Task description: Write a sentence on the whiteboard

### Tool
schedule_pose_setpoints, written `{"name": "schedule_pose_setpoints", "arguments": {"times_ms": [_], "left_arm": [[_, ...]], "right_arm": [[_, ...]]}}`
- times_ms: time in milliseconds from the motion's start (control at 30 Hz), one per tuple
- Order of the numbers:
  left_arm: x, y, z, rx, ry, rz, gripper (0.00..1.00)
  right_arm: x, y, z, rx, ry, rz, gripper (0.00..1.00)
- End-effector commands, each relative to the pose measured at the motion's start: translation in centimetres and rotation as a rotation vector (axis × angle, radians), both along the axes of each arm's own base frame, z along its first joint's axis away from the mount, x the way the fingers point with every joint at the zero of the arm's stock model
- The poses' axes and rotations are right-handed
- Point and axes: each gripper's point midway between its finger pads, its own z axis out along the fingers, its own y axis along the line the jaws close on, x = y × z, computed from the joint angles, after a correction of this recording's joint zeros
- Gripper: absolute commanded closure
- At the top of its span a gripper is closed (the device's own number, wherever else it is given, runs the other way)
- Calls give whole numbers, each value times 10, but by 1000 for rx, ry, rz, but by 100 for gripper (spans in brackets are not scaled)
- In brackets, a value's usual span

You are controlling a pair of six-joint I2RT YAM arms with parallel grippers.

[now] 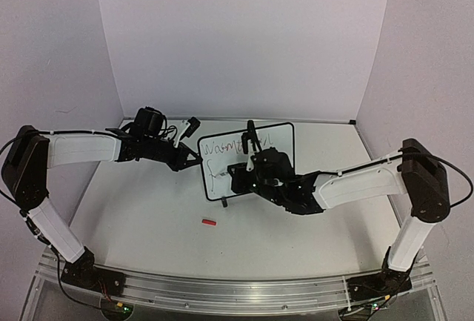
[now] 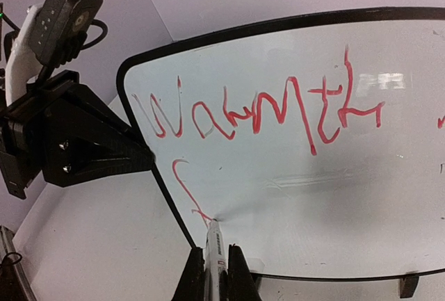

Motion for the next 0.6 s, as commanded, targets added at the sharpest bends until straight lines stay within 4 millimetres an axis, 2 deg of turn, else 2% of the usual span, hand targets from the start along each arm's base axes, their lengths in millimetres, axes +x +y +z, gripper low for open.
{"name": "schedule_pose_setpoints", "arguments": {"times_ms": [0, 167, 300, 433, 567], "left_arm": [[4, 6, -7, 60, -11, 19, 100], [4, 6, -8, 60, -10, 19, 100], [4, 6, -8, 61, -11, 19, 100], [4, 6, -8, 62, -11, 20, 100], [5, 5, -9, 61, -10, 19, 100]], "right_arm": [[7, -15, 21, 24, -41, -69, 100], [6, -10, 22, 30, -38, -47, 100], [0, -4, 30, 49, -41, -1, 100], [-7, -9, 41, 68, -41, 17, 100], [-10, -21, 40, 59, -28, 3, 100]]}}
